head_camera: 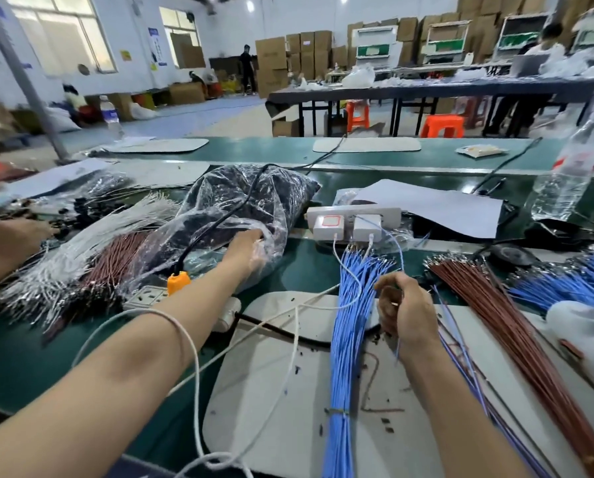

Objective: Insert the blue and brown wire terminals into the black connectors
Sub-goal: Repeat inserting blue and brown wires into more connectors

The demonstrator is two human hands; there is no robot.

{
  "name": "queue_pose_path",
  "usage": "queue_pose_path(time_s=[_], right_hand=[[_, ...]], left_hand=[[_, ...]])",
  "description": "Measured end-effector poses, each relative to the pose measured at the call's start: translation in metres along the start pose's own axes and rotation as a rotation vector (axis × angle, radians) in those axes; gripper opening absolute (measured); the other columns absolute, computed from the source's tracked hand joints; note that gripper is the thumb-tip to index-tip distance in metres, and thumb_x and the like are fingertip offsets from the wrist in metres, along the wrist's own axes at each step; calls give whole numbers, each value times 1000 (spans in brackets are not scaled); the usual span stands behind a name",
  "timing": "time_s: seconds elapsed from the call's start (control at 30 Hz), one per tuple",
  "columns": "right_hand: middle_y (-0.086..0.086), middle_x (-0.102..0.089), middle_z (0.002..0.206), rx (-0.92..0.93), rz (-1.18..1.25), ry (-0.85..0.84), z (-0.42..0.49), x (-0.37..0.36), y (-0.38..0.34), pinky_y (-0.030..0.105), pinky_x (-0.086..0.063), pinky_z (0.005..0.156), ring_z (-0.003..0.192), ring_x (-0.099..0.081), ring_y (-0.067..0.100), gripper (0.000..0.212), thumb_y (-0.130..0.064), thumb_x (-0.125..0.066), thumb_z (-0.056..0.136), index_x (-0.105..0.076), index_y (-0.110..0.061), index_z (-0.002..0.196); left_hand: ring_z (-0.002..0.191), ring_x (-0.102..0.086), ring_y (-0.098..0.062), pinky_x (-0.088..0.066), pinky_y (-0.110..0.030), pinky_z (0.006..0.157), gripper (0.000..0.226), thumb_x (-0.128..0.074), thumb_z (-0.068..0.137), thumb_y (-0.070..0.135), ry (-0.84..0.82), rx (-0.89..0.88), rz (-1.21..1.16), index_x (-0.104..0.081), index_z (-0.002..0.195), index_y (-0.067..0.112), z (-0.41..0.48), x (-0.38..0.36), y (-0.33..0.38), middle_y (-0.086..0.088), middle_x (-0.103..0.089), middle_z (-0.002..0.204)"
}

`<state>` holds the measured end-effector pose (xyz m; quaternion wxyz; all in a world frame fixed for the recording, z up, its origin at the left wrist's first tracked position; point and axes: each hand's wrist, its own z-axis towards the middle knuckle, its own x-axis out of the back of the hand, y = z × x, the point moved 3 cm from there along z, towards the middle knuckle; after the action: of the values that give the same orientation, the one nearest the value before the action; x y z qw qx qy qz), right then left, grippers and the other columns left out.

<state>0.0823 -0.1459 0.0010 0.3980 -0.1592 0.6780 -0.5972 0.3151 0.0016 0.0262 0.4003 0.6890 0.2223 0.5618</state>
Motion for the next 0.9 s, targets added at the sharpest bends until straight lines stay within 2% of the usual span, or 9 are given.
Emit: queue_pose_path(time_s=[0.1, 0.23, 0.3, 0.37, 0.43, 0.53, 0.63, 0.73, 0.9], right_hand=[[-2, -41, 46, 18, -94, -4, 1, 2, 2, 16, -21, 35, 38, -28, 7, 41, -21, -39, 103, -59, -5, 71], [-1, -52, 51, 32, -142, -32, 1, 2, 2, 15, -25, 37, 38, -32, 5, 36, -31, -45, 99, -68, -7, 85], [1, -55, 52, 37, -144, -39, 0, 1, 0, 15, -28, 35, 33, -35, 6, 31, -31, -48, 97, -68, -9, 89], [6, -62, 54, 18, -113, -58, -2, -1, -1, 16, -31, 34, 33, -45, 9, 28, -30, -49, 96, -67, -10, 91], [7, -65, 56, 14, -101, -58, -4, 1, -3, 17, -33, 34, 37, -53, 12, 25, -27, -50, 97, -67, -9, 90], [5, -66, 55, 22, -34, -5, -2, 5, -4, 18, -44, 41, 45, -58, 13, 13, -15, -55, 94, -65, -7, 90], [6, -66, 59, 22, 65, 25, 3, 6, -3, 18, -52, 52, 52, -60, 13, 12, 0, -54, 93, -63, -8, 92], [10, -67, 64, 9, 120, 34, 6, 9, -1, 20, -54, 58, 59, -62, 17, 23, 11, -45, 90, -60, -5, 94], [8, -67, 64, 11, 81, 28, 10, 11, 4, 22, -54, 58, 60, -63, 18, 23, 13, -42, 90, -59, -2, 93]], left_hand=[[91, -47, -24, -35, -32, 80, 24, -50, 93, 16, 51, -1, 179, -51, 114, 3, -1, 5, -5, -21, -50, 118], [127, -39, -32, -34, -35, 95, 48, -53, 97, 17, -70, -106, 401, -38, 142, 13, -8, 12, -17, -12, -32, 148], [132, -36, -35, -34, -40, 104, 54, -57, 95, 15, -76, -190, 582, -35, 144, 14, -14, 13, -16, -14, -29, 150], [123, -45, -33, -39, -40, 99, 46, -55, 96, 14, 17, -201, 611, -41, 140, 13, -15, 17, -8, -17, -42, 140], [95, -58, -23, -47, -30, 78, 34, -56, 95, 14, 161, -184, 670, -51, 128, 11, -18, 23, 12, -11, -58, 109], [77, -56, -19, -47, -32, 70, 23, -62, 90, 16, 301, -146, 782, -56, 112, 9, -28, 48, 51, -5, -55, 85], [69, -51, -22, -39, -34, 69, 30, -58, 86, 37, 489, -132, 686, -62, 99, 10, -51, 77, 80, -4, -52, 76], [58, -46, -15, -42, -30, 71, 36, -55, 88, 48, 475, -193, 510, -66, 95, 15, -83, 76, 94, 2, -49, 67], [59, -58, -12, -47, -20, 63, 24, -61, 83, 22, 340, -591, -14, -64, 62, 12, -125, 25, 114, -4, -62, 68]])
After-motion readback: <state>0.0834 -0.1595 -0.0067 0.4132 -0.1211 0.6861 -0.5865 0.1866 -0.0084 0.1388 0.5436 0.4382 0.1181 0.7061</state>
